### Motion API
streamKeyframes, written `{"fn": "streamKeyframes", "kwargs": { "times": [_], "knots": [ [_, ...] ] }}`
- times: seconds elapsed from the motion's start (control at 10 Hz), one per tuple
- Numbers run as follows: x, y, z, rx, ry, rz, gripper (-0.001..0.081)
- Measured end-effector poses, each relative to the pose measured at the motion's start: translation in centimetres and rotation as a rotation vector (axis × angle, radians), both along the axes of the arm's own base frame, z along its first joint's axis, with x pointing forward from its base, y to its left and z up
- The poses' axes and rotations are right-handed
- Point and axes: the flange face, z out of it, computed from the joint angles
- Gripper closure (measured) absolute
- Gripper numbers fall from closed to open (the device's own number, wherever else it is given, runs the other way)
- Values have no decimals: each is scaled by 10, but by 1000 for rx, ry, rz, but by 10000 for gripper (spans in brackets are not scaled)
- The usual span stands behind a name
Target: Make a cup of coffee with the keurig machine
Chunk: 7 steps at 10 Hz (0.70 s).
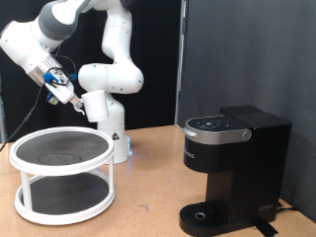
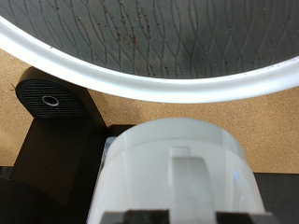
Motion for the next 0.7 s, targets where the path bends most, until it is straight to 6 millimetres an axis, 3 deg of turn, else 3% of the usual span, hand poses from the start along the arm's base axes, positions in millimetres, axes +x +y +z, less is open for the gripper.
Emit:
{"fn": "streamKeyframes", "kwargs": {
  "times": [0.2, 0.7],
  "knots": [
    [4, 6, -1, 38, -10, -31, 804],
    [59, 59, 1, -4, 78, -205, 804]
  ]
}}
